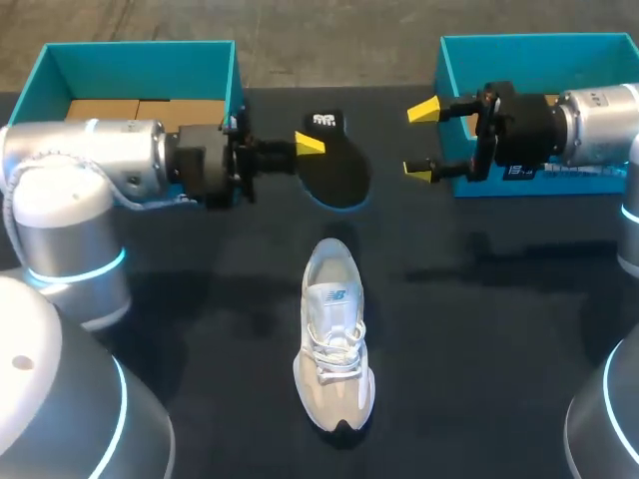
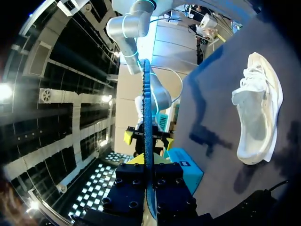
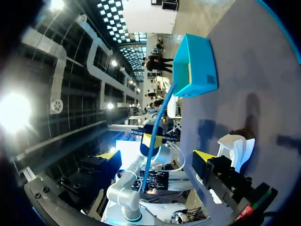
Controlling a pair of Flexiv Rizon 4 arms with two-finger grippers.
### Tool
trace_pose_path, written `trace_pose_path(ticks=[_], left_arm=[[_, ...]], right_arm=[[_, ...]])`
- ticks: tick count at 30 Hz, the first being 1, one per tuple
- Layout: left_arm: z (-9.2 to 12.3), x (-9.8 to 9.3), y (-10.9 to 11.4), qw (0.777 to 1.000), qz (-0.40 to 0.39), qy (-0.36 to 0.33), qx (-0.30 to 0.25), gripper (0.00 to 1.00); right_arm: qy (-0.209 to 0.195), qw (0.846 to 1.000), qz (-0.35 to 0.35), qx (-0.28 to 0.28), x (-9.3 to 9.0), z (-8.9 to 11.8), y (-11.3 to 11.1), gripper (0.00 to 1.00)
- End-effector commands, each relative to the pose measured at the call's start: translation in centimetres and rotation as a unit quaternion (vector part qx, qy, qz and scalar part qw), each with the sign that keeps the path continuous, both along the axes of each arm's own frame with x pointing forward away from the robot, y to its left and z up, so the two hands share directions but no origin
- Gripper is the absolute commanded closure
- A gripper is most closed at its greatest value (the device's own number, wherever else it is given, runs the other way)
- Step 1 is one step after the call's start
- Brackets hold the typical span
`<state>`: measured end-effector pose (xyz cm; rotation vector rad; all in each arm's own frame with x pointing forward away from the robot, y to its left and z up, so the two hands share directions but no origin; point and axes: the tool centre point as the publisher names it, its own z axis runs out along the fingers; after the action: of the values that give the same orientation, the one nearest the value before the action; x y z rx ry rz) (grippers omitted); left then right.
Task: Take the shoe out of the shoebox, open the shoe tongue, remove and reinsert the insole, then place the shoe into the shoebox
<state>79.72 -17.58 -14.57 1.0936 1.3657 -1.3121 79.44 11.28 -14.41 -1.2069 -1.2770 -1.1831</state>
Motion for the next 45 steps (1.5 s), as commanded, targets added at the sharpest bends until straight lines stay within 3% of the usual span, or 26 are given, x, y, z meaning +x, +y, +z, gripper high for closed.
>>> trace_pose_path(ticks=[1,4,13,18,24,26,41,45], left_arm=[[0.2,0.2,0.6,1.0,-0.009,0.001,0.003,1.0],[0.2,0.2,0.6,1.0,-0.009,0.001,0.003,1.0],[1.2,-0.7,2.2,0.979,-0.009,0.201,-0.018,1.0],[3.0,-1.0,3.2,0.936,-0.028,0.351,-0.008,1.0],[3.1,-1.8,3.2,0.878,-0.066,0.474,0.006,1.0],[2.9,-2.3,3.1,0.871,-0.065,0.487,0.015,1.0],[2.8,-2.5,3.0,0.875,-0.058,0.479,0.023,1.0],[2.9,-2.1,3.6,0.795,-0.081,0.6,-0.028,1.0]], right_arm=[[0.0,1.0,-0.001,-0.001,-0.1,0.0,0.1,0.0],[0.0,1.0,-0.001,-0.001,-0.1,0.0,0.1,0.0],[0.0,1.0,-0.001,-0.001,-0.1,0.0,0.1,0.0],[0.0,1.0,-0.001,-0.001,-0.1,0.0,0.1,0.0],[0.0,1.0,-0.001,-0.001,-0.1,0.0,0.1,0.0],[0.0,1.0,-0.001,-0.001,-0.1,0.0,0.1,0.0],[0.0,1.0,-0.001,-0.001,-0.1,0.0,0.1,0.0],[0.0,1.0,-0.001,-0.001,-0.1,0.0,0.1,0.0]])
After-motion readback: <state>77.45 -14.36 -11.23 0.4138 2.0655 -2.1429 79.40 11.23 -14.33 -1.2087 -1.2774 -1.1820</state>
